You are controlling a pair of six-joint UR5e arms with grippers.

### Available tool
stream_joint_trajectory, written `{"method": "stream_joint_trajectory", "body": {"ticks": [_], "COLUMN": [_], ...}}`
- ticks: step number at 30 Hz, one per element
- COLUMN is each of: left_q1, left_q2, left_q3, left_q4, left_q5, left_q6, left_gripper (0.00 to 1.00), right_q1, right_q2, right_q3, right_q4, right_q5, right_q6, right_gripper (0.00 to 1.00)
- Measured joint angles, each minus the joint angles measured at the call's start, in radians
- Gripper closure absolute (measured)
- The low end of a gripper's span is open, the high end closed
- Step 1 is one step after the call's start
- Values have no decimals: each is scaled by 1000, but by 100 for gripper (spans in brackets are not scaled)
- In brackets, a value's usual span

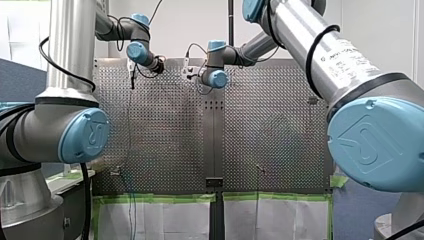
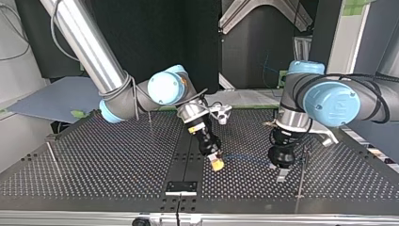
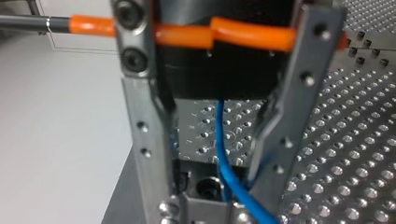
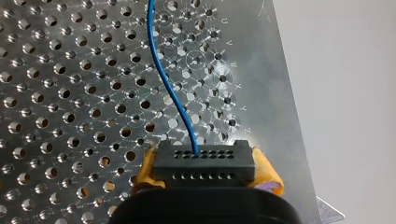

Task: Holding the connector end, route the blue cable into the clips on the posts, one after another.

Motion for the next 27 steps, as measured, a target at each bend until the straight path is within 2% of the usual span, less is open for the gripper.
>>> {"method": "stream_joint_trajectory", "body": {"ticks": [1, 3, 4, 5, 6, 7, 9, 27], "left_q1": [0, 0, 0, 0, 0, 0, 1, 3], "left_q2": [0, 0, 0, 0, 0, 0, 0, 0], "left_q3": [0, 0, 0, 0, 0, 0, 0, 0], "left_q4": [0, 0, 1, 1, 2, 2, 3, 4], "left_q5": [-2, -9, -12, -14, -17, -18, -20, -20], "left_q6": [1, 5, 6, 7, 9, 9, 10, 7], "left_gripper": [23, 42, 42, 57, 68, 68, 98, 98], "right_q1": [0, -1, -1, -1, -1, -1, -1, -2], "right_q2": [0, 0, 0, 0, 0, 0, 0, 1], "right_q3": [0, 0, 0, 0, 0, 0, 0, 0], "right_q4": [0, 0, 0, 0, 0, 0, 0, 5], "right_q5": [0, 0, 0, 0, 0, 0, 0, 0], "right_q6": [0, 0, 0, 0, 0, 0, 0, 0], "right_gripper": [100, 100, 100, 100, 100, 100, 100, 100]}}
